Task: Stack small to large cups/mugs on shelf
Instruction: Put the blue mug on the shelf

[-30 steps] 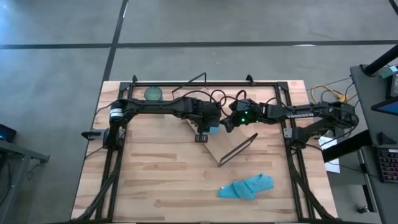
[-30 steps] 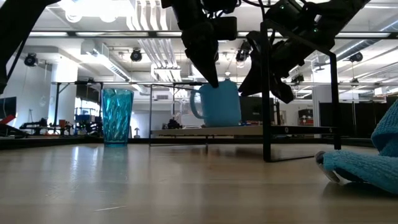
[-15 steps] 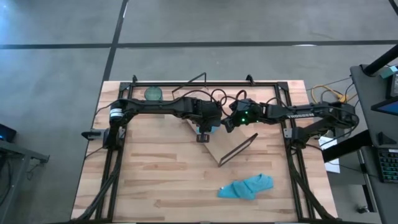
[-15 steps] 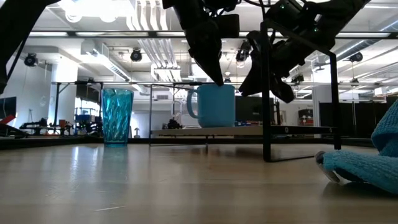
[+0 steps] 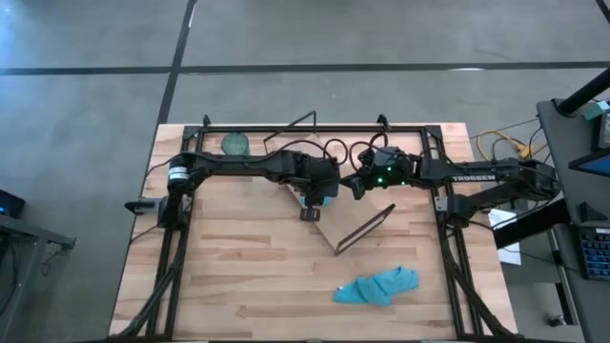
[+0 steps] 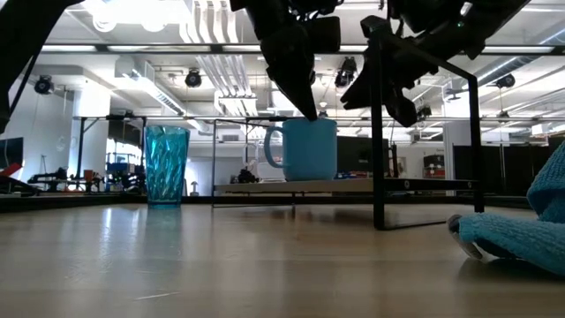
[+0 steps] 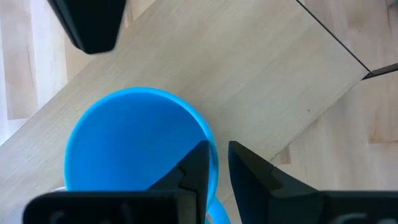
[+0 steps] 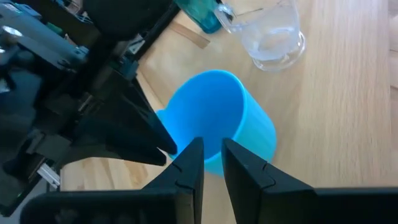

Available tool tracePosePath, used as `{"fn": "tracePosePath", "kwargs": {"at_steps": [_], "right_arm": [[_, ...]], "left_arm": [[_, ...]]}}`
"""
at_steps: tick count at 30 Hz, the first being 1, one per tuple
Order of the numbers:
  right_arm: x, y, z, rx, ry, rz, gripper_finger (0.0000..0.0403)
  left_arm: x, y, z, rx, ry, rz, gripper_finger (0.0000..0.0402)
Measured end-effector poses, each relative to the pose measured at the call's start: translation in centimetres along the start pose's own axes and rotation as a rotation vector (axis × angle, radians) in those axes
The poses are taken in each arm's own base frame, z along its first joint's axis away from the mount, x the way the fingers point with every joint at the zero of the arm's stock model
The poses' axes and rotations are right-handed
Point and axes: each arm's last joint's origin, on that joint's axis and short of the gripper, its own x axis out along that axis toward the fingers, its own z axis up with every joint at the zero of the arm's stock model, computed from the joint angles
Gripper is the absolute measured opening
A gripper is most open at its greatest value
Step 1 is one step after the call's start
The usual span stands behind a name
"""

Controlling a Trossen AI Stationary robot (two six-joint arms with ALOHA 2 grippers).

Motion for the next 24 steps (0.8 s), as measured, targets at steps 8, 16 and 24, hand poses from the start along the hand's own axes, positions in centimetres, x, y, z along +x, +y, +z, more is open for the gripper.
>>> {"fn": "tracePosePath", "kwargs": {"at_steps": [8, 16, 24], "right_arm": [[-0.1, 0.0, 0.0, -0.003, -0.003, 0.002, 0.0052], [-0.1, 0.0, 0.0, -0.017, 0.000, 0.000, 0.0052], [-0.1, -0.1, -0.1, -0.038, 0.013, -0.016, 0.0052]], "left_arm": [[-0.3, -0.1, 0.0, 0.002, 0.001, 0.007, 0.0046], [-2.7, -0.1, 0.2, -0.024, -0.006, 0.079, 0.0046], [-4.2, -2.8, 0.2, -0.066, 0.004, 0.042, 0.0023]]}}
